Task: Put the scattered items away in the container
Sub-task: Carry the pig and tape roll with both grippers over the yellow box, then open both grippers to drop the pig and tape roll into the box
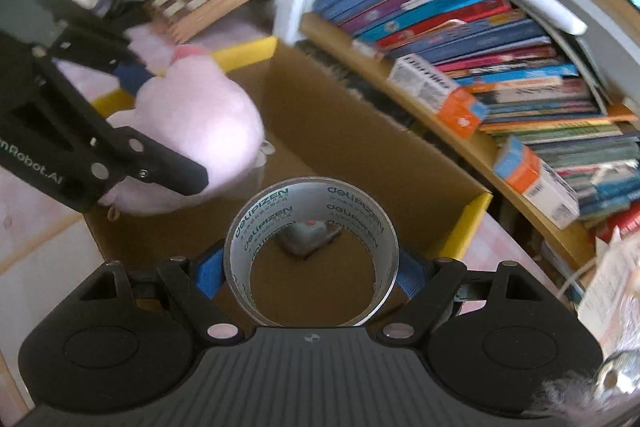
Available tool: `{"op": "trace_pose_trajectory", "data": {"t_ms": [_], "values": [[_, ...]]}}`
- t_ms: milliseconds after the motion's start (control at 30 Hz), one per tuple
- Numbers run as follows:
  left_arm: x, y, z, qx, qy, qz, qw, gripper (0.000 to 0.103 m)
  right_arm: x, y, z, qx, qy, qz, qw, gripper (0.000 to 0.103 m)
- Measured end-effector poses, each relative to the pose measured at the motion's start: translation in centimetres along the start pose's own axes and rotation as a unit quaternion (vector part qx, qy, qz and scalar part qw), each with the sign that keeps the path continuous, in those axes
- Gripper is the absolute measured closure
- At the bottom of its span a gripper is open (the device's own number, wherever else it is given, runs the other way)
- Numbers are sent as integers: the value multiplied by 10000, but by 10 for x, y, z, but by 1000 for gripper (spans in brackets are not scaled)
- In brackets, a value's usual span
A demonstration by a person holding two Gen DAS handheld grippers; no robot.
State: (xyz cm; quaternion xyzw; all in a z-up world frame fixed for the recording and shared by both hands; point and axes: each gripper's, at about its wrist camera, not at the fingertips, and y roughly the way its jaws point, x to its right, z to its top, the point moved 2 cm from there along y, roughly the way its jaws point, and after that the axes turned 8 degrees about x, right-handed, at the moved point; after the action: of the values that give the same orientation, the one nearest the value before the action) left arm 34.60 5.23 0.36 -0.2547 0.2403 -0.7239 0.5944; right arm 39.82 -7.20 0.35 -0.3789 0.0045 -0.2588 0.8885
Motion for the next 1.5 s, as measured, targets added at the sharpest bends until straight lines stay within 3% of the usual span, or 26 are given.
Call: {"op": "trace_pose_trajectory", "data": {"t_ms": [300, 533, 733, 867, 967, 1267, 1500], "values": [[1, 23, 2, -888, 606, -325, 9937, 42, 10, 16, 7, -379, -237, 913, 9948, 21], [-3, 31, 8, -1086, 732, -400, 9906, 42, 17, 32, 10, -775, -319, 1456, 9858, 20], [5, 36, 1, -1233, 1221, -510, 9835, 41, 23, 35, 5, -860, -125, 1696, 9817, 20], [2, 39, 0, -1349, 1364, -569, 9798, 41, 26, 35, 8, -902, -230, 1746, 9802, 20], [0, 44, -1, -1428, 1554, -551, 9759, 39, 28, 36, 9, -940, -516, 1539, 9823, 20], [-3, 56, -7, -1625, 1466, -640, 9737, 37, 21, 52, -1, -1296, -567, 1675, 9757, 20], [-2, 59, -9, -1670, 1474, -625, 9729, 36, 22, 56, 1, -1300, -616, 1676, 9753, 19]]}}
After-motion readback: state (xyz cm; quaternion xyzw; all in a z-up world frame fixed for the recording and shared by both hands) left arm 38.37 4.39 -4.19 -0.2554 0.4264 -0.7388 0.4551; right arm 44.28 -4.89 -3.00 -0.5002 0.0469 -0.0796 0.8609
